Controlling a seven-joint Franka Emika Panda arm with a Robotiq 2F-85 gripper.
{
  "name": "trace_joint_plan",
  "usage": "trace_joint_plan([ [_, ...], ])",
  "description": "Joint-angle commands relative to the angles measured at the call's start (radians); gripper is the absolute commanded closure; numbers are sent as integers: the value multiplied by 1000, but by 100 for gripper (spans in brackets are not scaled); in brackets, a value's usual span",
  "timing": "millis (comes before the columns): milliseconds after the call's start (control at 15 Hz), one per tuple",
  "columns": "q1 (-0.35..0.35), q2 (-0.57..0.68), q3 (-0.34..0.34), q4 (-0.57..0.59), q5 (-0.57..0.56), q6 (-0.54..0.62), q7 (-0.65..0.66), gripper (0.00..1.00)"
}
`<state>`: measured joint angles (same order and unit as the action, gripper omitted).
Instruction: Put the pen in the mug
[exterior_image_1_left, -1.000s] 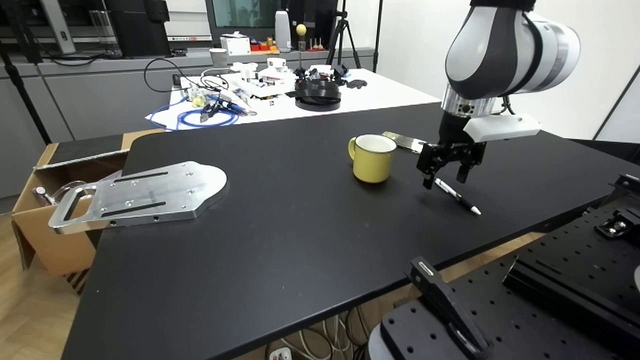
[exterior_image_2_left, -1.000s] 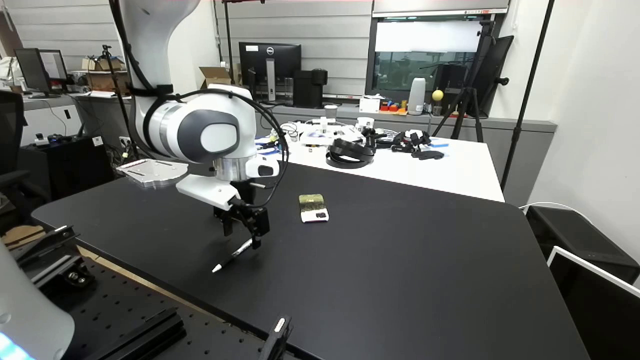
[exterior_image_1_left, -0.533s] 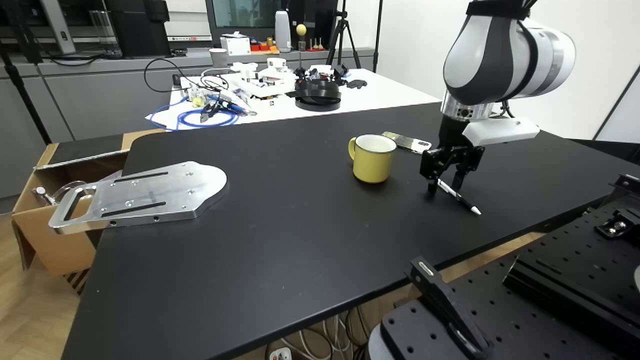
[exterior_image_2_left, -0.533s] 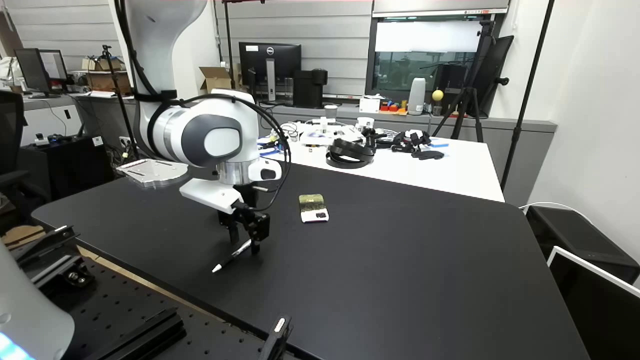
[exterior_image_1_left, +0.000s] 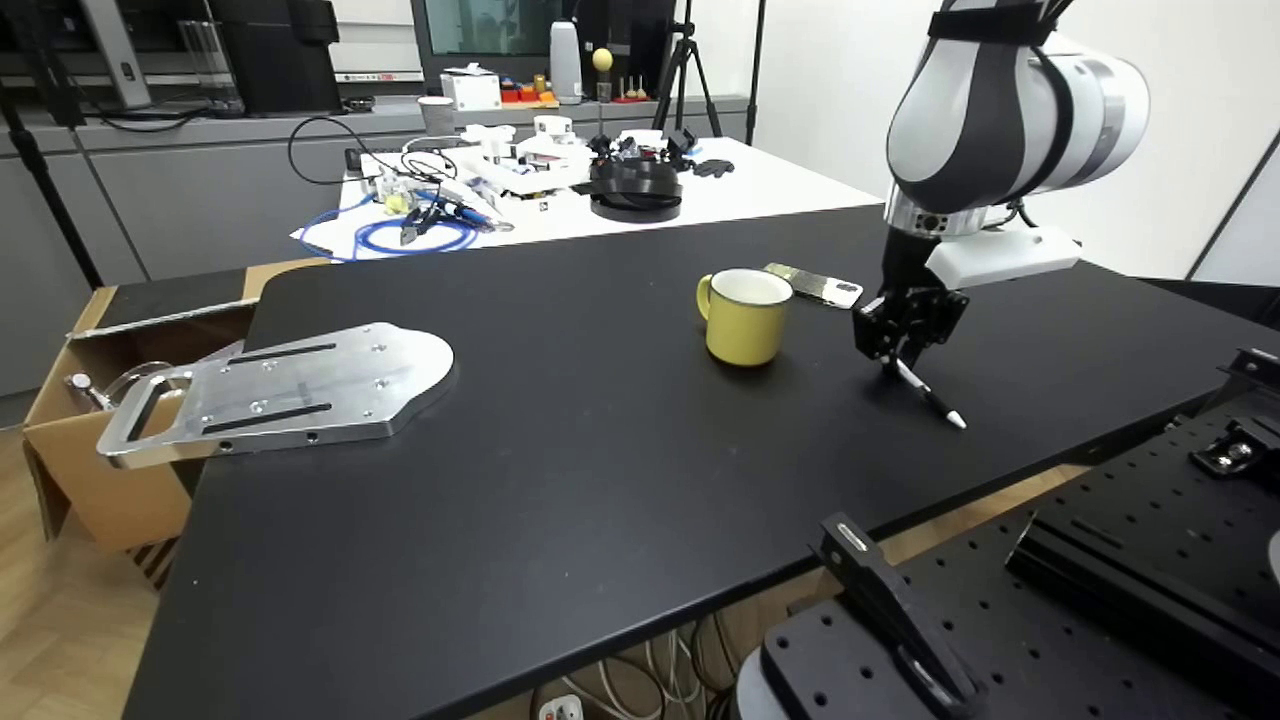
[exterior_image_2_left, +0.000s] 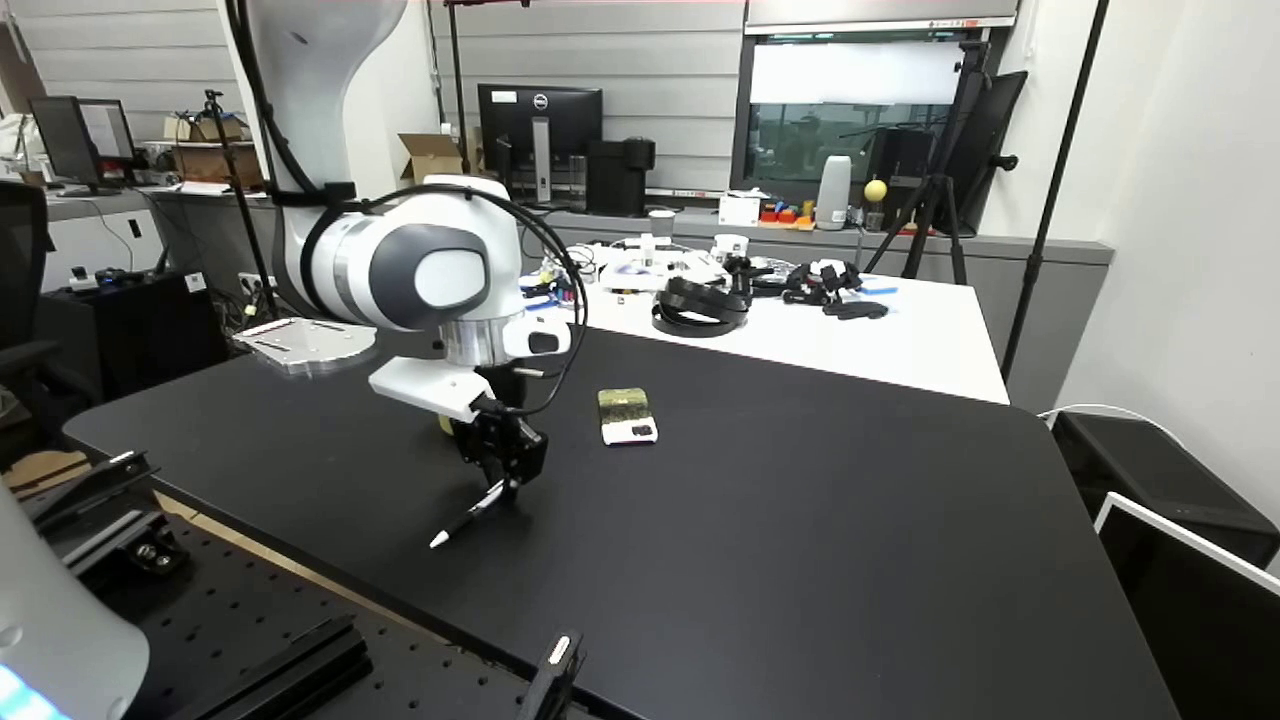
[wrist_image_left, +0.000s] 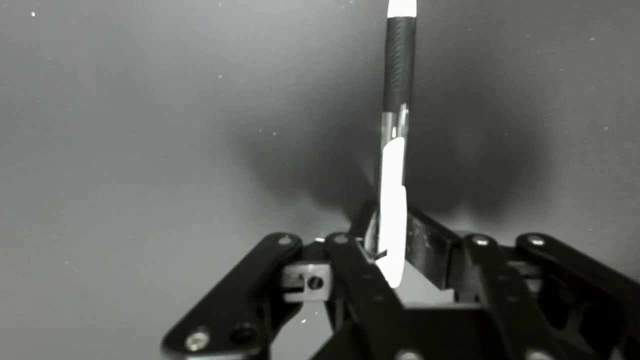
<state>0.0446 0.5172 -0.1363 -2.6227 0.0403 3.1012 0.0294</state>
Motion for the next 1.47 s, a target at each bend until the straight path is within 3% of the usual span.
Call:
trace_joint_plan([
  [0,81,33,-78,29,4,-1,64,96],
  [667,208,-46,-242,97,9,-100,171,96],
  [1400,279,-206,-271,172,-107,-240,348,96],
])
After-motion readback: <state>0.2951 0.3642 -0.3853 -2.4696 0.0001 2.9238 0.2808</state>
